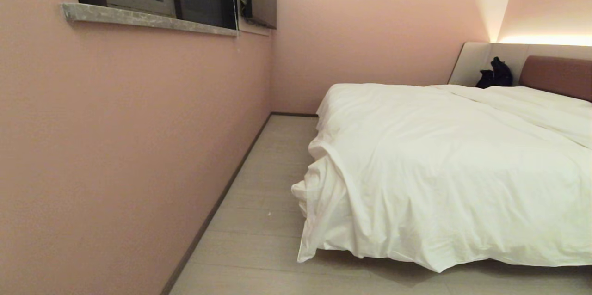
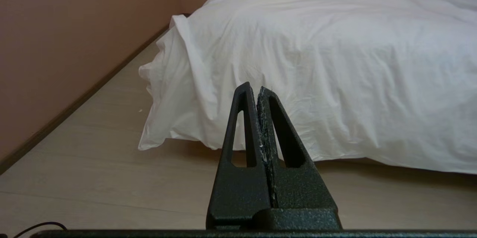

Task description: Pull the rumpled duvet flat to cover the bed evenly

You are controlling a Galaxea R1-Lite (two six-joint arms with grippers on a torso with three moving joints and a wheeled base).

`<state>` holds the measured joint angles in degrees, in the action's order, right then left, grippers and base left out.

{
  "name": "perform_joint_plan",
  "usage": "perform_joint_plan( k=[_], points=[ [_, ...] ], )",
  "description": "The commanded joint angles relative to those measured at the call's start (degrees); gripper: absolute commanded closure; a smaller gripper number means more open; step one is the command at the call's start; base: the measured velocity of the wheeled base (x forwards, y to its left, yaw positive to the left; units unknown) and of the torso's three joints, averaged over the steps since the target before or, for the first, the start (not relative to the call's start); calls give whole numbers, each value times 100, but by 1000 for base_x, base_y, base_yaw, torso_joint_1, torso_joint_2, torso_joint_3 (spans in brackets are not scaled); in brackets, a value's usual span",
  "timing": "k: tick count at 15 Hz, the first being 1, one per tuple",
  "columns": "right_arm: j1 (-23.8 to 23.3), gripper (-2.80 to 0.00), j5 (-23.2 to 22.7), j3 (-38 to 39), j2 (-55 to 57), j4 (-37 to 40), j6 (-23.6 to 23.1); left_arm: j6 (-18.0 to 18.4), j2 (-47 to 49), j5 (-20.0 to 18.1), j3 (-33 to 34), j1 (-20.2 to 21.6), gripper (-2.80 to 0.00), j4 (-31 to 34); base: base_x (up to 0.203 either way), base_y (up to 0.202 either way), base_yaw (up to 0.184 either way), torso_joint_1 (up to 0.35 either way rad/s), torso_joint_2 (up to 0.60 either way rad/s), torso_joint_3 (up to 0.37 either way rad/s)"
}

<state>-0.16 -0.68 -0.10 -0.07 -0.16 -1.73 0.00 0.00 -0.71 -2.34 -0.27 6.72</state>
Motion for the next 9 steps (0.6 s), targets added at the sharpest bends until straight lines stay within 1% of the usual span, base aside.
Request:
perform_joint_plan(
  k=[1,4,9],
  points=[
    [-2,0,-2,1,7,7,-3,17,0,-8,-3,0,0,-4,0,0,0,0,0,0],
    [7,0,-2,1,7,7,-3,61,0,-8,-3,1,0,-4,0,0,0,0,0,0],
    [7,0,-2,1,7,7,-3,26,9,-8,-3,0,0,-4,0,0,0,0,0,0]
  ],
)
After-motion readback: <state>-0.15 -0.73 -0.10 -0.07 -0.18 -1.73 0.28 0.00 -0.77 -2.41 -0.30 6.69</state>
